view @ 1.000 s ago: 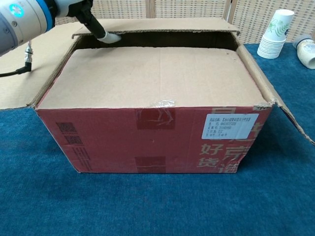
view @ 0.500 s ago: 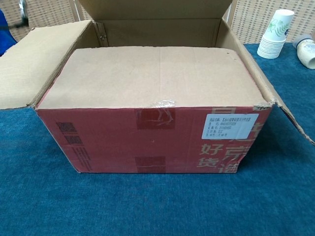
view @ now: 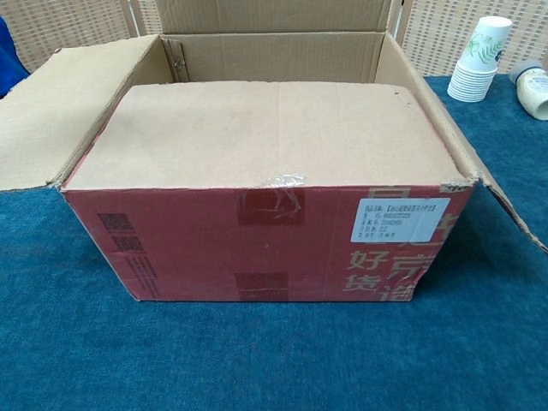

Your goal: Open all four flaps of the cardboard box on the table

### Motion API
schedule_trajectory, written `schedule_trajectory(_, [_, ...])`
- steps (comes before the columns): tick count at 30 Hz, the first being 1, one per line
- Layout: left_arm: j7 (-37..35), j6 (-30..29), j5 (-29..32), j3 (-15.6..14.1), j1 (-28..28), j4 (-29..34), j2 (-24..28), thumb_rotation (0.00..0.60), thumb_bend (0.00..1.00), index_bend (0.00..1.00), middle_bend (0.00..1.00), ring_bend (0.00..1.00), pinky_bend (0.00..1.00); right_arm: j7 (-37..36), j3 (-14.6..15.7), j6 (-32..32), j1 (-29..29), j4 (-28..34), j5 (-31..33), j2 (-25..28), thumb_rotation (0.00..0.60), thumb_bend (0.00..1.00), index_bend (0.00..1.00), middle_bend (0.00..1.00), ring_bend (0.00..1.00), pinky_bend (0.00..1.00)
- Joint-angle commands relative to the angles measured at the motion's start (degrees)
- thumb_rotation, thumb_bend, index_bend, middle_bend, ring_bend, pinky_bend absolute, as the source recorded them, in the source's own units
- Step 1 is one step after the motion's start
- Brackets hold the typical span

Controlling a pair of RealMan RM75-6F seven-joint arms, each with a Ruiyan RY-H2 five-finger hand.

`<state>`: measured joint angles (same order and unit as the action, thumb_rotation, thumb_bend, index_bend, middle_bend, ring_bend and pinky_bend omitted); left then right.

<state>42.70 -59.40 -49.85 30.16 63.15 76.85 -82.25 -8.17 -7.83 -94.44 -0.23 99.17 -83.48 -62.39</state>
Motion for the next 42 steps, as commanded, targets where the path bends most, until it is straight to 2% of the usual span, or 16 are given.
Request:
schedule_trajectory(1, [1.1, 2.7, 2.8, 0.1, 3.4, -5.8, -1.6, 0.600, 0.13, 0.02, 0.00, 0.00, 0.00, 0.1, 0.0, 0.1, 0.0, 0.1, 0.0, 0.0, 0.600, 0.00, 0.01, 0.00, 0.00, 0.00])
schedule_trajectory(7, [1.0, 3.9, 5.0, -1.6, 5.0, -9.9, -3.7, 0.600, 0.13, 0.02, 0.00, 0.00, 0.00, 0.0, -0.2, 0.1, -0.2, 0.2, 0.1, 0.1, 0.600, 0.00, 0.01, 0.00, 0.00, 0.00])
schedule_trajectory(9, [0.5, 3.9, 4.9, -2.7, 4.8, -10.5, -4.1, 0.600, 0.13, 0.02, 0.00, 0.00, 0.00, 0.1, -0.2, 0.2, -0.2, 0.1, -0.1, 0.0, 0.600, 0.00, 0.01, 0.00, 0.00, 0.00])
schedule_trajectory(11, [0.4, 4.5, 5.2, -4.9, 3.8, -11.4, -4.9, 0.600, 0.13, 0.02, 0.00, 0.00, 0.00, 0.0, 0.0, 0.4, -0.1, 0.3, -0.6, 0.1, 0.600, 0.00, 0.01, 0.00, 0.00, 0.00])
schedule_trajectory(16, [-0.9, 4.5, 4.1, -7.2, 3.5, -14.2, -6.7, 0.600, 0.13, 0.02, 0.00, 0.00, 0.00, -0.3, 0.0, 0.4, -0.2, 0.5, -0.9, 0.2, 0.600, 0.00, 0.01, 0.00, 0.00, 0.00])
schedule_trajectory(22, [-1.1, 4.7, 4.0, -8.2, 3.8, -17.9, -8.2, 0.600, 0.13, 0.02, 0.00, 0.00, 0.00, -0.8, 0.1, 0.4, -0.3, 0.7, -1.3, 0.4, 0.600, 0.00, 0.01, 0.00, 0.00, 0.00])
schedule_trajectory(27, [-1.6, 4.2, 4.1, -8.1, 3.6, -18.4, -8.2, 0.600, 0.13, 0.02, 0.00, 0.00, 0.00, -1.0, 0.1, 0.7, -0.3, 0.7, -1.3, 0.4, 0.600, 0.00, 0.01, 0.00, 0.00, 0.00])
schedule_trajectory(32, [-3.9, 3.3, 2.4, -8.0, 2.7, -14.7, -5.9, 0.600, 0.13, 0.02, 0.00, 0.00, 0.00, -1.0, 0.0, 0.8, -0.2, 0.6, -1.3, 0.4, 0.600, 0.00, 0.01, 0.00, 0.00, 0.00])
schedule_trajectory(36, [-6.9, 4.2, 0.6, -8.6, 0.7, -7.9, -1.8, 0.600, 0.14, 0.02, 0.00, 0.00, 0.00, -1.0, 0.0, 1.0, -0.2, 0.5, -1.2, 0.4, 0.600, 0.00, 0.01, 0.00, 0.00, 0.00])
schedule_trajectory(39, [-9.2, 6.5, 2.1, -8.7, -1.3, -0.8, 2.6, 0.600, 0.13, 0.02, 0.00, 0.00, 0.00, -0.5, 0.1, 1.3, 0.0, 0.6, -1.4, 0.3, 0.600, 0.00, 0.01, 0.00, 0.00, 0.00])
schedule_trajectory(42, [-8.0, 10.7, 7.6, -9.7, -2.4, 6.7, 8.3, 0.600, 0.14, 0.03, 0.00, 0.00, 0.00, 0.4, 0.2, 1.3, 0.1, 0.8, -1.8, 0.1, 0.600, 0.00, 0.01, 0.00, 0.00, 0.00])
